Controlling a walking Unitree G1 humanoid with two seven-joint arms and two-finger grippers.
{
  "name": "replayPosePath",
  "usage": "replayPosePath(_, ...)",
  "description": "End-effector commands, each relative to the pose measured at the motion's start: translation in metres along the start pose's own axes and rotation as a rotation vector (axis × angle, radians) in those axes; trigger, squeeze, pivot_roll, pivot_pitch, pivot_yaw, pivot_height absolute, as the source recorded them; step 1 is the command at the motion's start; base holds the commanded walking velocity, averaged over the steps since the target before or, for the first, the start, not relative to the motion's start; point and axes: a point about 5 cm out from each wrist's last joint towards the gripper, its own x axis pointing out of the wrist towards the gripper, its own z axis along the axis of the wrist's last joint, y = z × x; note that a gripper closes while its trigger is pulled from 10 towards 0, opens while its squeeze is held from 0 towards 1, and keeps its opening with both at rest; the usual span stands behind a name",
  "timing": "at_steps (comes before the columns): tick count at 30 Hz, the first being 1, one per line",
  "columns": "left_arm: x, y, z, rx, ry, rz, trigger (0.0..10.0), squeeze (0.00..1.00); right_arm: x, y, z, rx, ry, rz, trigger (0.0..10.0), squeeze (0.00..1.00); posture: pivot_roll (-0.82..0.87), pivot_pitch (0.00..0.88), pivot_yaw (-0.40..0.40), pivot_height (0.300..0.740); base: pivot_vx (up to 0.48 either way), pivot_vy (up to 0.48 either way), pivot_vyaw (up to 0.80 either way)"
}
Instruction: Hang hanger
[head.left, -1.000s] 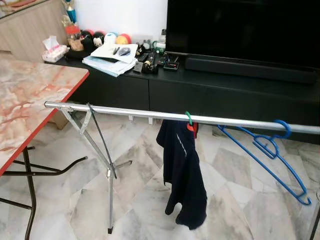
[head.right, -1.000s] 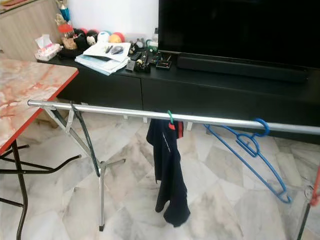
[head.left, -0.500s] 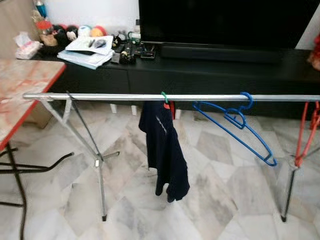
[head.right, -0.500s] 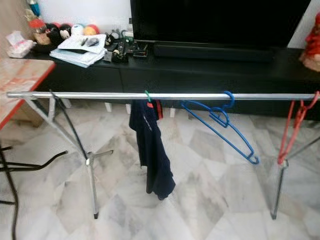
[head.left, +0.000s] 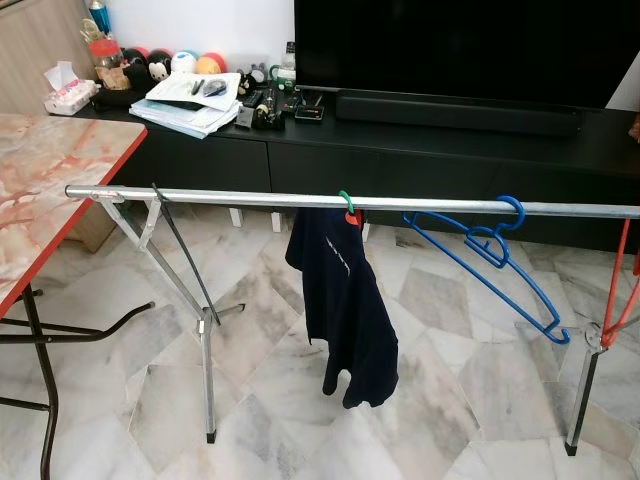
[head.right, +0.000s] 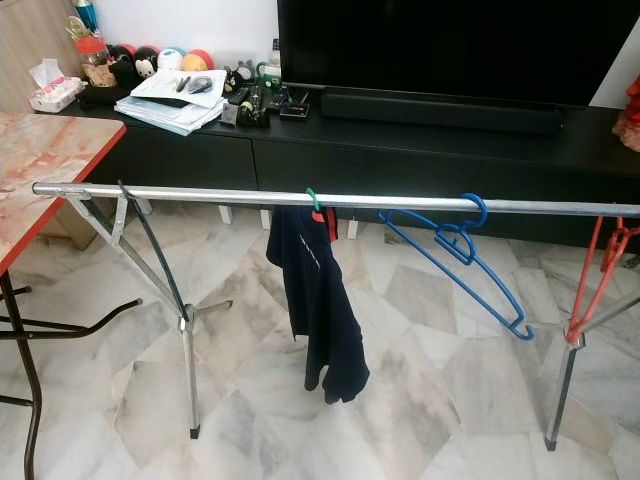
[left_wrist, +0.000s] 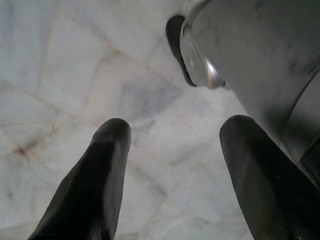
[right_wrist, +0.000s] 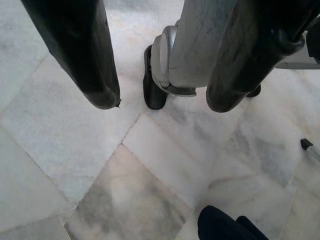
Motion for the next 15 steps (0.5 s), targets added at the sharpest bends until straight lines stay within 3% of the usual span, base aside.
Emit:
replayPosePath(1,-0.0018,-0.0003,-0.0115,-0.012,0.034,0.002,10.0,0.00,-0.0030,-0.0044,-0.0086,0.011,0.028,-0.016,10.0,0.00,-0.05,0.105,0.002,0.740,0.000,0.000,-0.80)
replayPosePath(9,-0.0016,-0.0017,-0.0112,-0.017,0.030,0.000,10.0,0.00,-0.0031,-0.0060,-0.0082,0.002,0.033,-0.019,10.0,0.00,-0.06,0.102,0.004,0.740,0.000,0.000,-0.79)
replayPosePath(15,-0.0017,0.0001,-0.0114,0.042,0.048,0.006,10.0,0.00,-0.0031,-0.0052,-0.0089,-0.007,0.038,-0.014,10.0,0.00,-0.06,0.099,0.009,0.740,0.000,0.000,-0.79)
